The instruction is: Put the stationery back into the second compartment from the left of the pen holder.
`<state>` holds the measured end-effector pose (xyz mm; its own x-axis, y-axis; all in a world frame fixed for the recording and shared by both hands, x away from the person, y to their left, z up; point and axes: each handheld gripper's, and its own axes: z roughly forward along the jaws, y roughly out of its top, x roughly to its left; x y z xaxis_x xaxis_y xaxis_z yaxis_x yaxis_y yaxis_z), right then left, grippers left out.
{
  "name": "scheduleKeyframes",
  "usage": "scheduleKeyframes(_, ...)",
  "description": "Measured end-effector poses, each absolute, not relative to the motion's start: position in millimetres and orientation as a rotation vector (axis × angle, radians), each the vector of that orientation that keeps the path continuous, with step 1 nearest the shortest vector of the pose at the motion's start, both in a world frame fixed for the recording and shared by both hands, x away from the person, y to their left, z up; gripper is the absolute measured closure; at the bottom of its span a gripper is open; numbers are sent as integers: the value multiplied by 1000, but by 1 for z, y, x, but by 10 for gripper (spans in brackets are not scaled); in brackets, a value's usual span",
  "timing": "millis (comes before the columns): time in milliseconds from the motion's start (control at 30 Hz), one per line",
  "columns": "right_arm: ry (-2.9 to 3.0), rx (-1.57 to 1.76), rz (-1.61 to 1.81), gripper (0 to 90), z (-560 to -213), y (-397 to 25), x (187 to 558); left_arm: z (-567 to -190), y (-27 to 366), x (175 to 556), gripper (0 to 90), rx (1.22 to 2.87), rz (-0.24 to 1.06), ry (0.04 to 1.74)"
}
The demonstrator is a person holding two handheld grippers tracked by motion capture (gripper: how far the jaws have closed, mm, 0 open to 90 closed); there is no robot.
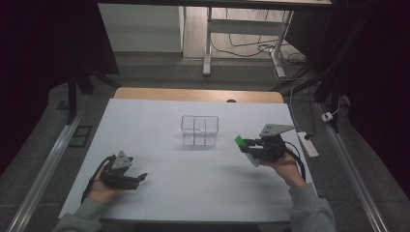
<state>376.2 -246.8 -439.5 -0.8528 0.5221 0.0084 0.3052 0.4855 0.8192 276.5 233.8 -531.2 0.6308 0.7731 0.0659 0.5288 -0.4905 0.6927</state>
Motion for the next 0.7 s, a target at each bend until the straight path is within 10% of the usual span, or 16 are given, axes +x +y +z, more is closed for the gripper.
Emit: scheduleKeyframes(700, 2317, 699, 1420, 665, -426, -221, 378, -531, 233, 276, 183, 2205, 494, 1009)
